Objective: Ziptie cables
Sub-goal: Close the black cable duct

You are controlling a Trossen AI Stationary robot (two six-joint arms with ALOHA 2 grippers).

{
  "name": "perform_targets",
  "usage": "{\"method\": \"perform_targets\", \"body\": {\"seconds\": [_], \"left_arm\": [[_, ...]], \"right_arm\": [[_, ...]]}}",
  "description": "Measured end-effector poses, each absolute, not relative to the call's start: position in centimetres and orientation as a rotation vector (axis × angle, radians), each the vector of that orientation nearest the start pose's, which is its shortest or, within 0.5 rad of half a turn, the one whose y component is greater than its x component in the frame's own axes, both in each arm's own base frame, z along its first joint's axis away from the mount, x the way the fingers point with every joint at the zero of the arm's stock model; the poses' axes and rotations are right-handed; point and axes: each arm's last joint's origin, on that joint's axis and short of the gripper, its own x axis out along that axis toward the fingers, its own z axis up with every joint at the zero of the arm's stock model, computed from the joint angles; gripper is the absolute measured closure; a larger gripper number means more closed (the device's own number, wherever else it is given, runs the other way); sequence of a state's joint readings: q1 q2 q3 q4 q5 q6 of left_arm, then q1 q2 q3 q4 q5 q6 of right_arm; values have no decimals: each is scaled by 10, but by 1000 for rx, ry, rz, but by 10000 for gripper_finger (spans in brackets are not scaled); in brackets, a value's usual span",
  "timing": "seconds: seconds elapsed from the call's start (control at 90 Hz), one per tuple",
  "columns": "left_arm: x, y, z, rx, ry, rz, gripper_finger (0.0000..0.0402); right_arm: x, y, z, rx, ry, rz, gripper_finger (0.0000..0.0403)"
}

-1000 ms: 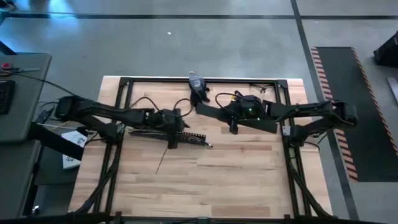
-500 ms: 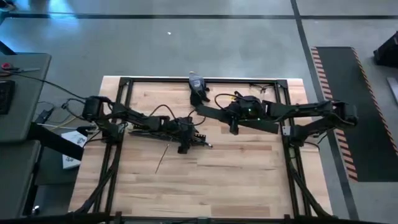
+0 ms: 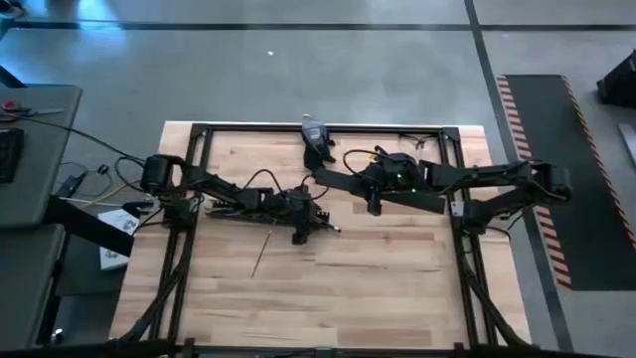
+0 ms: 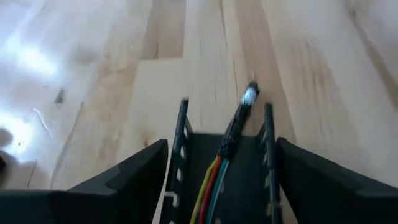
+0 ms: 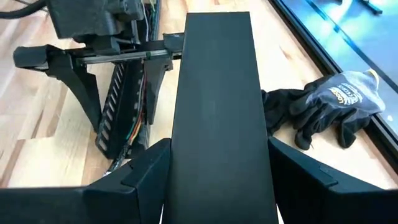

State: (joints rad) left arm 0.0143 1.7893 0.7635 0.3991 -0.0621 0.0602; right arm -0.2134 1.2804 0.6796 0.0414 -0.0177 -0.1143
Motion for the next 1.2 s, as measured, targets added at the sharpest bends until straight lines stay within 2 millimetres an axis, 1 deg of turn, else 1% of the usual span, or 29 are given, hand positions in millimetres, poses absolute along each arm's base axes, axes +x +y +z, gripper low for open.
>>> {"method": "perform_targets", "body": {"seconds": [0.289, 0.522, 0.722, 0.9, 1.011, 1.2], "left_arm": [[339, 7, 110, 76, 629, 81, 138], [340, 7, 111, 78, 610, 84, 144], [342, 9, 114, 55, 574, 115, 163], [338, 12, 110, 19, 630, 141, 192], [336, 12, 108, 24, 667, 148, 204], [336, 12, 108, 33, 679, 140, 204]], "right_arm": [[257, -55, 216, -49, 567, -158, 190], [257, -55, 216, -60, 567, -141, 190], [257, -55, 216, -59, 566, -137, 190], [256, -54, 215, -60, 583, -128, 190], [253, -53, 210, -63, 637, -82, 190], [248, -49, 202, -68, 717, 48, 190]]}}
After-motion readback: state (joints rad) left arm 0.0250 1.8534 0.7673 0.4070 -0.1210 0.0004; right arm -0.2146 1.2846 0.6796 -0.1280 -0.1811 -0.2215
